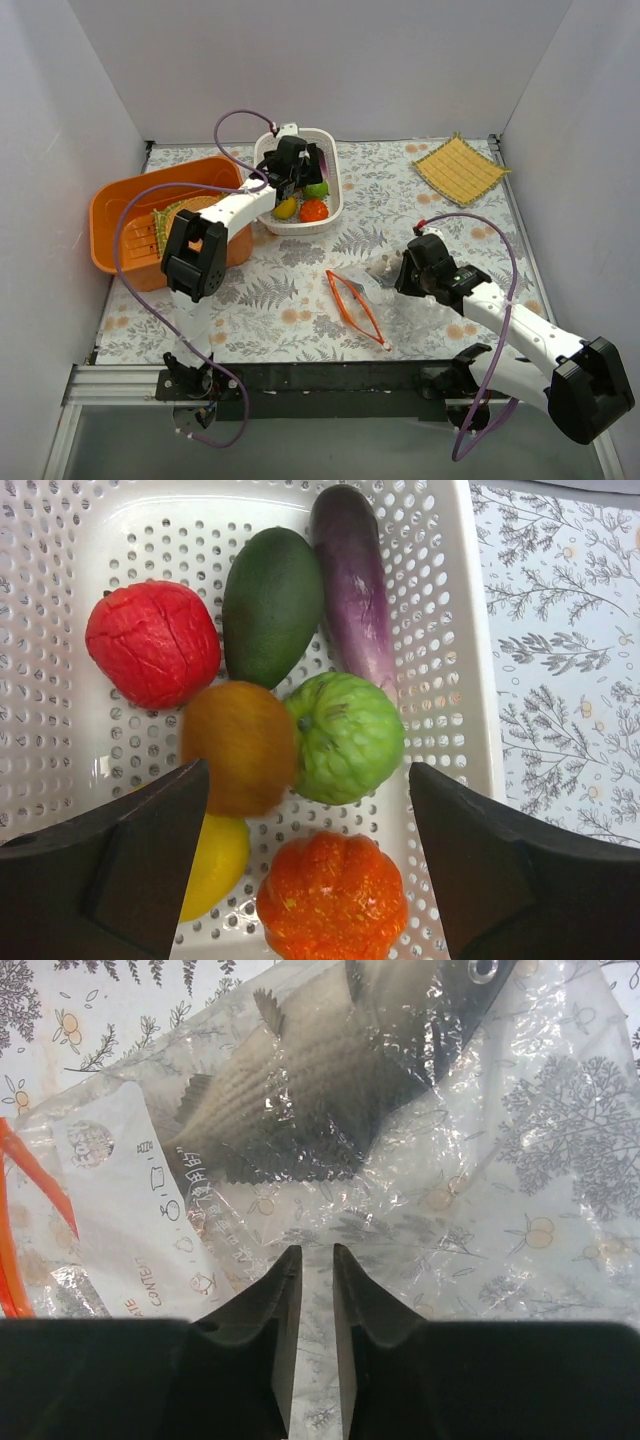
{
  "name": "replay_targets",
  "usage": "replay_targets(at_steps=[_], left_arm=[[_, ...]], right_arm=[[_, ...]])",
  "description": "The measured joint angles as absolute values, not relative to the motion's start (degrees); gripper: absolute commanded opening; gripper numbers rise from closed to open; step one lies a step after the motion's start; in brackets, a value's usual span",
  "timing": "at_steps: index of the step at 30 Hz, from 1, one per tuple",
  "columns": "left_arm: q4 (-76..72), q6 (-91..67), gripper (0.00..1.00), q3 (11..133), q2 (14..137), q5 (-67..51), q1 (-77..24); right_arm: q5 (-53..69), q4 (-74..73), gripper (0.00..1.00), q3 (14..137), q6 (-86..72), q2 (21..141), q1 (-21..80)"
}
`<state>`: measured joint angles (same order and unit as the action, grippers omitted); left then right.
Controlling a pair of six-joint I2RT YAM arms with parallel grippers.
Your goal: Open the zip-top bag and remove the fake food
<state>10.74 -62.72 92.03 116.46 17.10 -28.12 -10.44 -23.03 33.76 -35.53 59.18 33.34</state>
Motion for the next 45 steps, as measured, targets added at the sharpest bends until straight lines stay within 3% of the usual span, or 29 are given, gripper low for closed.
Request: replay_targets(at_steps=[6,9,25,29,31,33,37,40,45], left_arm=[[12.5,-62.1,0.71,90.1,112.9,15.0,-28.4],[12.8,-63.2,0.65,85.4,107.6,13.5,-29.1],[12.4,-75.3,0.44,48.9,73.1,6.5,-47.7],[12.2,-78.3,0.40,42.8,67.5,5.0,-50.0],[11.5,-79.7,0.39,41.1,67.4,4.6,-52.4],[10.9,-80.6,0.38,40.5,68.7,3.8,-54.5],[7.9,-82.1,0.40,39.2,71.4,3.0,-57.8],[4.9,-83.1,0.45,37.5,72.7,2.7,-58.8],[-0.2,-83.3,0.43,37.0,77.3,2.8,-59.0]], right_arm=[[-10.2,-23.6,0.46,34.7,-35.0,58.8,33.3],[-10.7,-24.0,0.57,35.4,-34.6,58.4,33.3],[-11.2,-21.5,0.70,40.2,-30.0,66.2,22.3],[-10.3,-19.6,0.68,40.8,-29.3,69.8,20.6],[-10.0,-18.7,0.56,41.4,-29.3,72.2,20.3],[-9.8,-18.0,0.56,41.8,-29.0,74.1,20.2],[-10.0,-17.3,0.51,42.6,-28.6,76.7,20.2],[-10.5,-16.9,0.41,42.7,-28.3,77.3,20.3],[-10.5,-16.3,0.31,42.6,-28.3,78.3,20.2]])
